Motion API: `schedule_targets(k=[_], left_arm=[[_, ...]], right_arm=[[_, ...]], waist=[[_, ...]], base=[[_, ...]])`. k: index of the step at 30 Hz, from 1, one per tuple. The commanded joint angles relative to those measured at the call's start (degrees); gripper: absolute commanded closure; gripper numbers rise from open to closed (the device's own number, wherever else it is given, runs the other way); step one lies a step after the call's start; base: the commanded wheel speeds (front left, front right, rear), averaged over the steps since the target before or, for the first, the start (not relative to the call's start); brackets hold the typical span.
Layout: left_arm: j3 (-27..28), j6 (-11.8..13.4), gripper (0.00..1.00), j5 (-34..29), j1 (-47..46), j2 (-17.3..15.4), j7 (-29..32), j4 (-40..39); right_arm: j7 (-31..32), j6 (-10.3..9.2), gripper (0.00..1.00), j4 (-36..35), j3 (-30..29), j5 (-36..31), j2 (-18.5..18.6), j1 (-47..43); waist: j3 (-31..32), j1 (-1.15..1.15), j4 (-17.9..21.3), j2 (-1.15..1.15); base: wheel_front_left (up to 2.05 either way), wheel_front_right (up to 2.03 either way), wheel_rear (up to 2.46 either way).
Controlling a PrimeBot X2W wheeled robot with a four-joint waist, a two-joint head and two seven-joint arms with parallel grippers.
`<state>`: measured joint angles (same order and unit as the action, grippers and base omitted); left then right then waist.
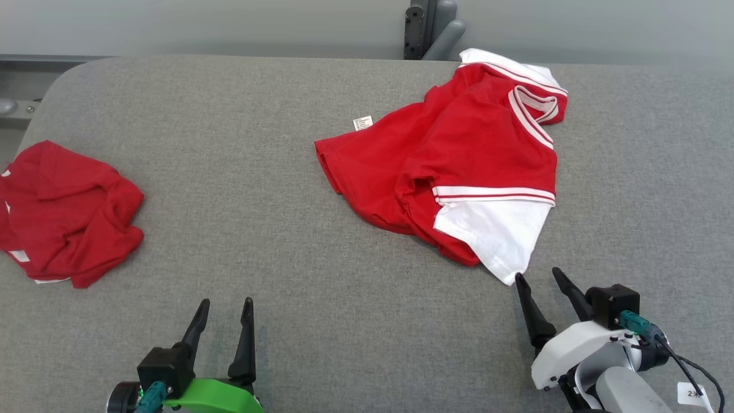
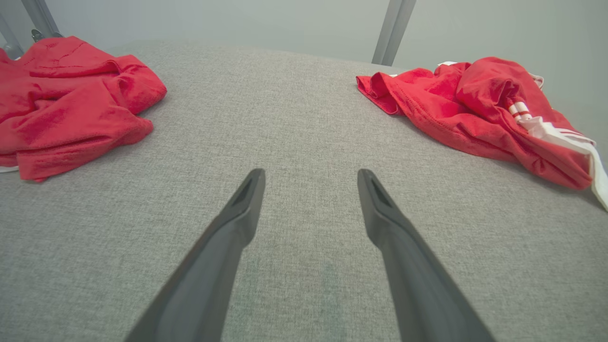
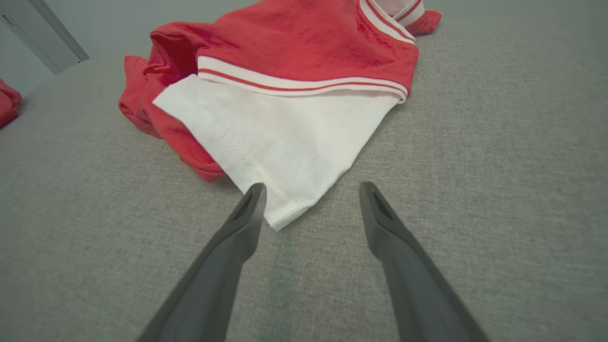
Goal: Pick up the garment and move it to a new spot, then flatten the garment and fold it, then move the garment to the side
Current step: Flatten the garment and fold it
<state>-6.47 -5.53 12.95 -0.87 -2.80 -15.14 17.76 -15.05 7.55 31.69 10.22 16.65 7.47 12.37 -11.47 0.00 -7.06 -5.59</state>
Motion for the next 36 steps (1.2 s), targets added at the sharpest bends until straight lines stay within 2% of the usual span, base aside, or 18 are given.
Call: schedule_targets(k=[1, 15, 16, 18, 19, 25, 32, 36], left_arm=[[0.2, -0.1, 0.00, -0.5, 0.7, -0.2, 0.0, 0.2], [-1.2, 0.5, 0.00, 0.7, -1.7, -0.2, 0.0, -0.3], [-1.2, 0.5, 0.00, 0.8, -1.8, -0.2, 0.0, -0.4], [-1.3, 0.6, 0.00, 0.8, -2.0, -0.2, 0.0, -0.4], [-1.3, 0.6, 0.00, 0.9, -2.0, -0.2, 0.0, -0.4], [-1.0, 0.6, 0.00, 0.8, -1.6, -0.2, 0.0, -0.4], [-0.8, -0.2, 0.00, -0.5, -0.7, -0.2, 0.0, -0.2], [-1.3, -0.5, 0.00, -0.7, -0.9, -0.2, 0.0, -0.2]], right_arm=[[-0.1, -0.11, 0.00, 0.3, 0.0, -0.2, 0.0, -0.7], [-0.1, -0.11, 0.00, 6.8, -1.9, -1.0, -1.7, 3.6], [0.0, -0.11, 0.29, 7.5, -1.8, -0.9, -1.8, 3.8], [0.0, -0.11, 0.81, 8.3, -1.5, -1.1, -1.8, 4.1], [0.1, -0.11, 1.00, 8.7, -1.3, -1.0, -1.8, 4.1], [0.1, -0.14, 1.00, 8.6, -2.5, 0.1, 0.1, 3.1], [0.0, -0.12, 1.00, 4.4, -11.7, 0.6, 2.4, -1.3], [-0.1, -0.11, 1.00, 3.7, -14.5, -0.7, 3.4, -3.5]], waist=[[0.9, 0.00, 0.4, 0.01], [-3.7, 0.00, -3.4, 0.01], [-3.9, 0.00, -3.5, 0.01], [-4.2, 0.00, -3.6, 0.01], [-4.2, 0.00, -3.6, 0.01], [-3.4, 0.00, -2.0, 0.01], [-1.0, 0.00, 1.7, 0.01], [-0.2, 0.00, 3.2, 0.01]], base=[[0.00, 0.00, 0.00], [0.00, 0.00, 0.00], [0.00, 0.00, 0.00], [0.00, 0.00, 0.00], [0.00, 0.00, 0.00], [0.00, 0.00, 0.00], [0.00, 0.00, 0.00], [0.00, 0.00, 0.00]])
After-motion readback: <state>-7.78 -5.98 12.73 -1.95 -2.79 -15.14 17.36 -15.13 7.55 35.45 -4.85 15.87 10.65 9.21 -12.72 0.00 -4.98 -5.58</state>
